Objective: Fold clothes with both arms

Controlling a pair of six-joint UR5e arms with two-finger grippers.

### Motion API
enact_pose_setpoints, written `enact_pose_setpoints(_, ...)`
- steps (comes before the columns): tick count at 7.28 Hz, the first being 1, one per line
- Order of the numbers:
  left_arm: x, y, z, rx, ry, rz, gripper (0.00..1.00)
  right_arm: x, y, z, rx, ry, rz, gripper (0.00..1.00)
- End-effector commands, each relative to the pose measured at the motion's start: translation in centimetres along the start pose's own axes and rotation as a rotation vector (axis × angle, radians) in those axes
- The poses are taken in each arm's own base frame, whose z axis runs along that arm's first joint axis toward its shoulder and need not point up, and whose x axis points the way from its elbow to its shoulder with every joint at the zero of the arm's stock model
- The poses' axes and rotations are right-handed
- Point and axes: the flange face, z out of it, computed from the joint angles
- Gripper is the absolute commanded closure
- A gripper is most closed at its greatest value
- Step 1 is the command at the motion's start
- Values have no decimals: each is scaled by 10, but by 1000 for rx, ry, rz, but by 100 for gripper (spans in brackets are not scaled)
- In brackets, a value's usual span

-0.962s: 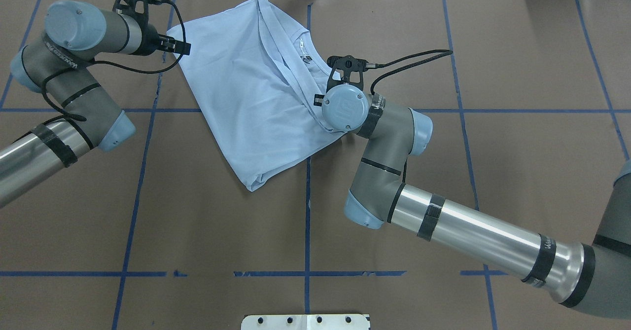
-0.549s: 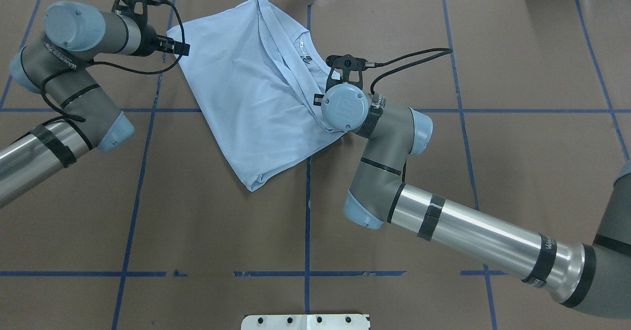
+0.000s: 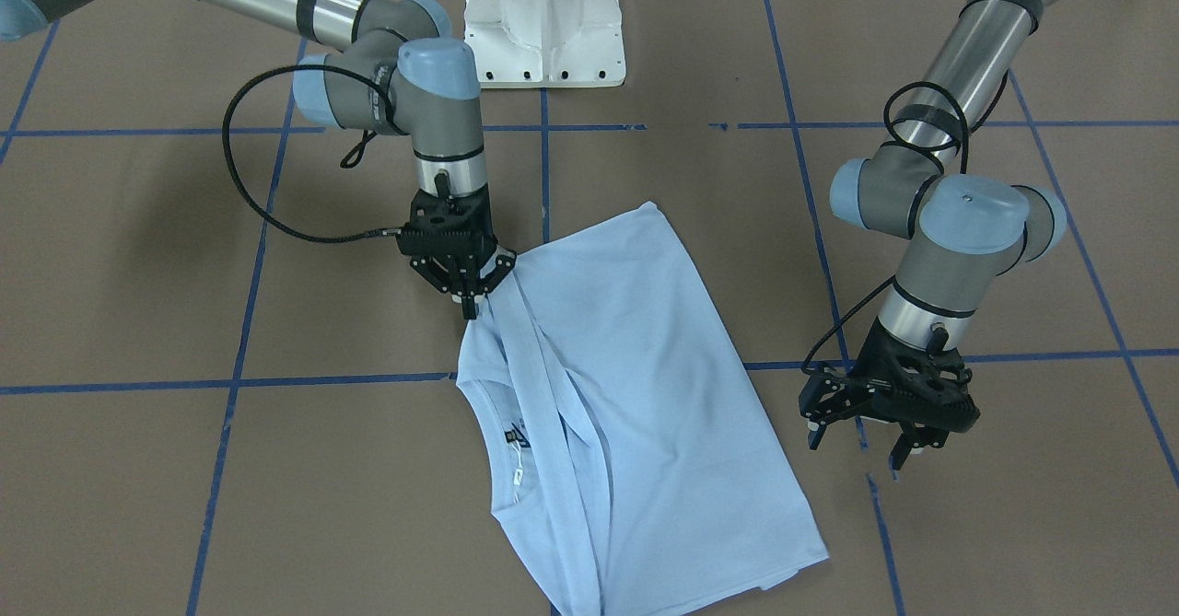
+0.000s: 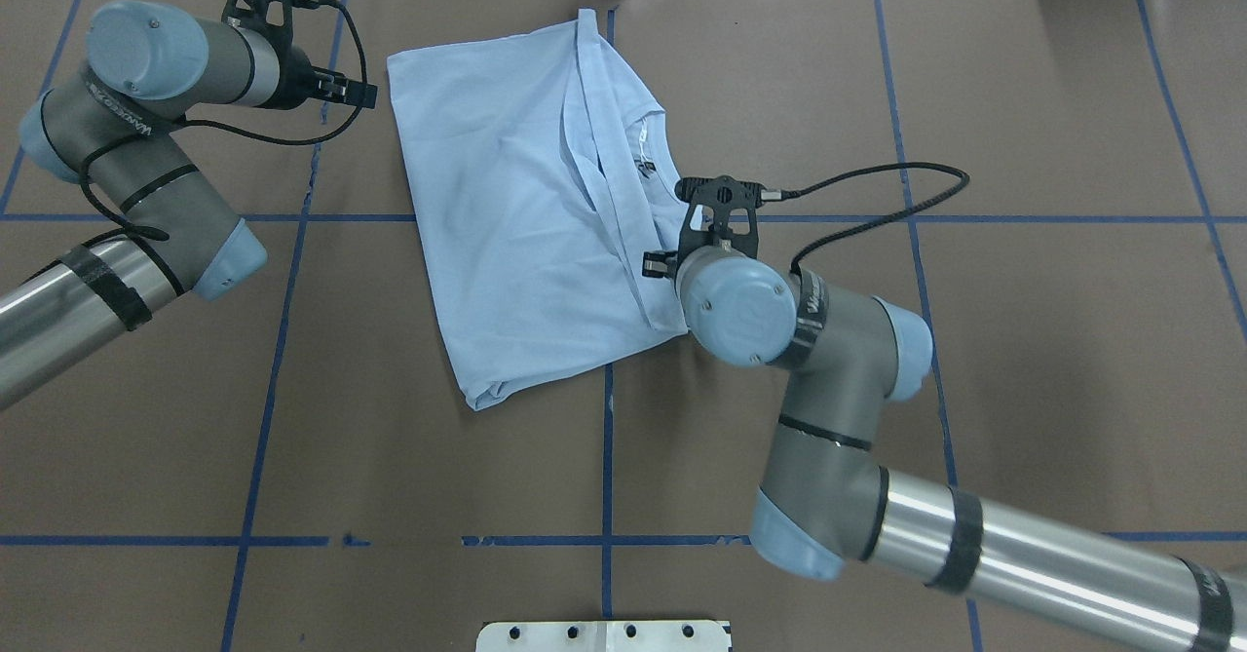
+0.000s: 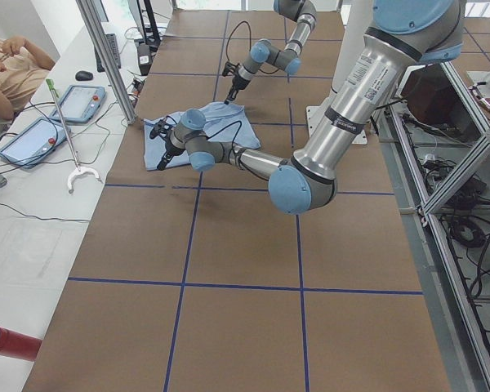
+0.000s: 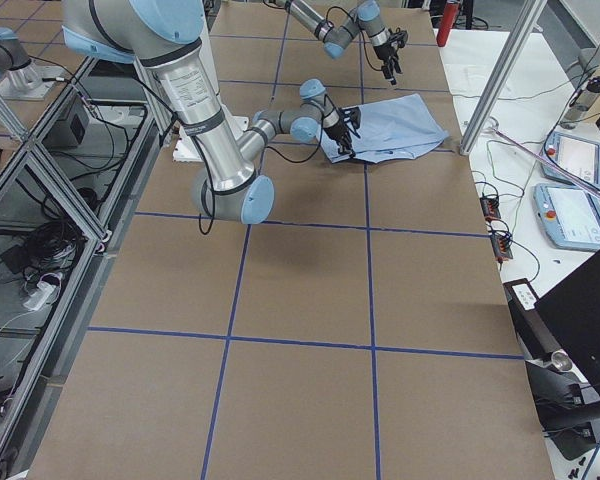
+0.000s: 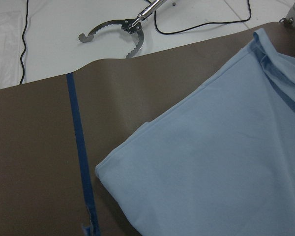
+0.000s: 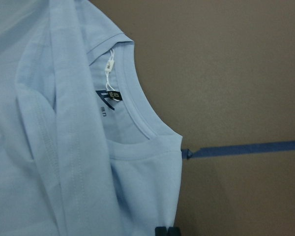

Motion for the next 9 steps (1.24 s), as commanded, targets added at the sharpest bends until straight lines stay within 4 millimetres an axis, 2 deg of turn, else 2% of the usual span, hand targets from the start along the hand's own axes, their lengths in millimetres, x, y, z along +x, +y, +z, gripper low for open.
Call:
enact_pose_setpoints(1, 4, -3, -5, 10, 9, 1, 0, 47, 88, -56, 23, -26, -37, 100)
enact_pose_setpoints(2, 7, -5, -8, 16, 14, 3, 0, 72, 107, -63, 25, -10, -63, 100)
enact_pose_setpoints(3, 5, -2, -10, 17, 15, 3, 0, 90, 111, -57, 27, 18, -76, 100)
enact_pose_setpoints(4, 5, -2, -13, 20, 18, 4, 0, 91, 111, -57, 27, 18, -78, 100)
enact_pose_setpoints(5, 5, 0, -13, 19, 19, 5, 0, 86, 109, -63, 27, 4, -72, 1)
enact_pose_setpoints(6, 6, -1, -14, 21, 21, 5, 0, 77, 96, -89, 23, -49, -53, 0)
enact_pose_setpoints(7, 6, 0, -15, 20, 20, 5, 0, 73, 88, -107, 26, -82, -51, 0)
enact_pose_setpoints(8, 6, 0, -15, 20, 20, 5, 0, 67, 108, -112, 6, -97, -120, 0)
enact_pose_setpoints(9, 6, 1, -14, 18, 20, 5, 0, 61, 136, -118, 17, -99, -234, 9)
